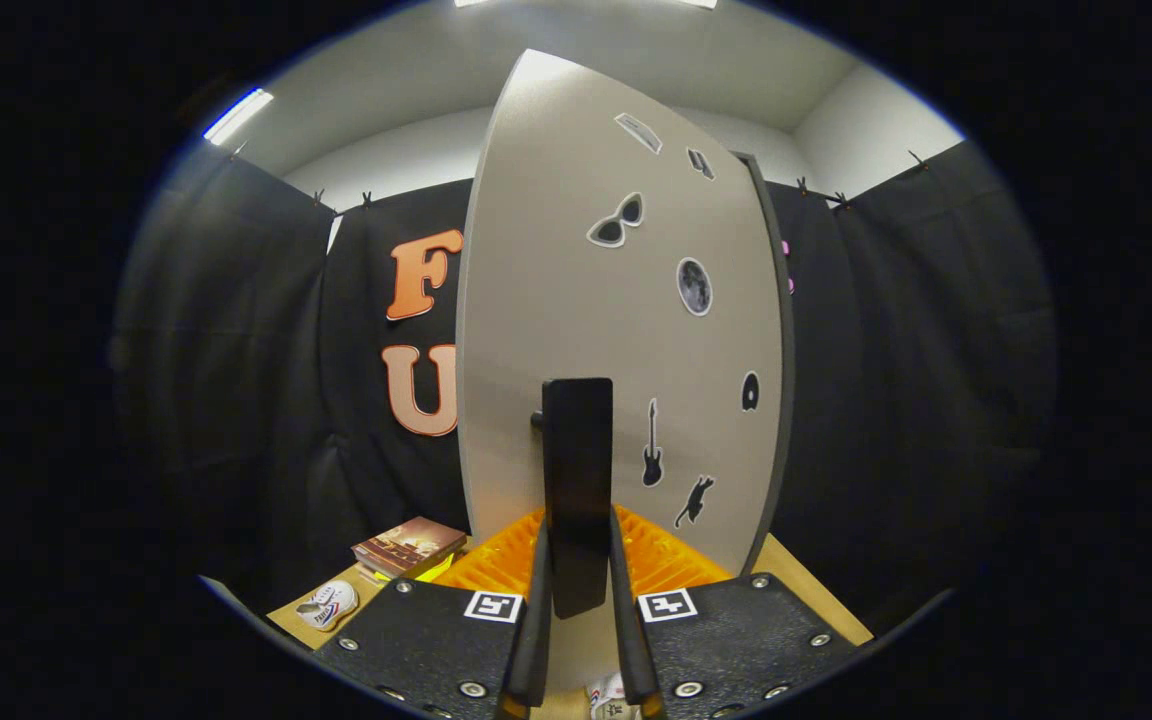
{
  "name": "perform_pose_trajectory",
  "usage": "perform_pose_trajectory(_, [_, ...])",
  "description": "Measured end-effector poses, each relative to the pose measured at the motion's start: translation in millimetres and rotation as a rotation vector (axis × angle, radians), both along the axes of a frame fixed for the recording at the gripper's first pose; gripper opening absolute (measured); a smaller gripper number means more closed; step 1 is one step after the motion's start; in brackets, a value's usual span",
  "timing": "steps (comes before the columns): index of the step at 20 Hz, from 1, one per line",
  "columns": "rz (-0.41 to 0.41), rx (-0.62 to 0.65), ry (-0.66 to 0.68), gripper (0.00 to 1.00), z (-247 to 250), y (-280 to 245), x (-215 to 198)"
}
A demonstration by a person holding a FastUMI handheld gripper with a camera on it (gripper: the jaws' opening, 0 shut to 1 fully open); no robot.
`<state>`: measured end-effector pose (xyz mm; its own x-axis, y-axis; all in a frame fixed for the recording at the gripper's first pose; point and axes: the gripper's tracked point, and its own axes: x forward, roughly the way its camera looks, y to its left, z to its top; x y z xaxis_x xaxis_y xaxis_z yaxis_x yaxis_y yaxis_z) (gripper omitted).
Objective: Open the shoe cabinet door, grab the shoes and put them into the shoe cabinet, then close the shoe cabinet door.
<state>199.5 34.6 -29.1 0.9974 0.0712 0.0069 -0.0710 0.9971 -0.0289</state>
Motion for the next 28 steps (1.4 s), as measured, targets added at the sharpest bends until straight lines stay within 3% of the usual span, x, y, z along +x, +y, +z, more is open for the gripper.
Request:
perform_pose_trajectory(9, [-0.12, 0.029, -0.031, 0.2, 2, -123, -48])
perform_pose_trajectory(13, [-0.132, 0.041, -0.074, 0.2, 11, -185, -60])
perform_pose_trajectory(17, [-0.147, 0.104, -0.067, 0.13, 10, -237, -61])
perform_pose_trajectory(28, [-0.094, 0.08, -0.071, 0.2, 4, -269, -84])
